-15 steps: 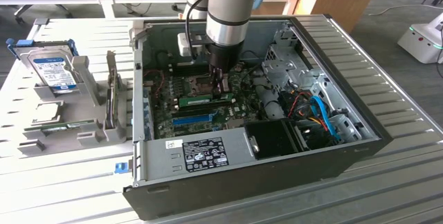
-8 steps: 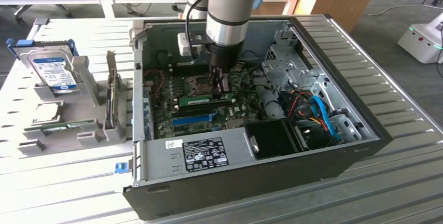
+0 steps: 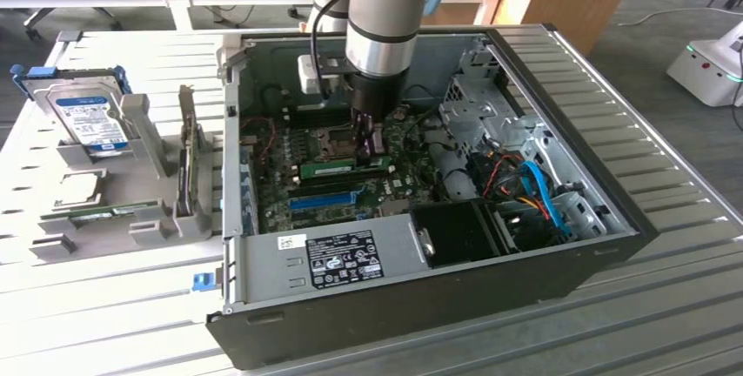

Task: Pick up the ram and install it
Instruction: 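Insert the ram into the slot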

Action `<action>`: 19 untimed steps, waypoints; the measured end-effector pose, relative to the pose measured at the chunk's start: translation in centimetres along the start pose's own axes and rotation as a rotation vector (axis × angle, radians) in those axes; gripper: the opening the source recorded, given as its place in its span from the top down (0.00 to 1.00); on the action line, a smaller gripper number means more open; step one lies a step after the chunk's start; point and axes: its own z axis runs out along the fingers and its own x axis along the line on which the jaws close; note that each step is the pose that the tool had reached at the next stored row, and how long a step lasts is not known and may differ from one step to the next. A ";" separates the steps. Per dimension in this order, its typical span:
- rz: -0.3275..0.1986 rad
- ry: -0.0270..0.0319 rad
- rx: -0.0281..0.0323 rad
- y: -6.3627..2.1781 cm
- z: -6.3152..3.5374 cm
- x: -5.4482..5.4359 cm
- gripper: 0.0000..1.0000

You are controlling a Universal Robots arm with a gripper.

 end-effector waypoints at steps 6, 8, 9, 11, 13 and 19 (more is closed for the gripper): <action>0.000 0.0002 0.0000 0.00 0.00 0.0 0.88; 0.000 0.0001 0.0000 0.00 0.05 0.0 0.88; 0.000 0.0001 0.0000 0.00 0.06 0.0 0.88; 0.000 0.0001 0.0000 0.00 0.08 0.0 0.88; 0.000 -0.0001 0.0001 0.00 0.12 0.0 0.88; 0.000 0.0001 0.0000 0.00 0.15 0.0 0.88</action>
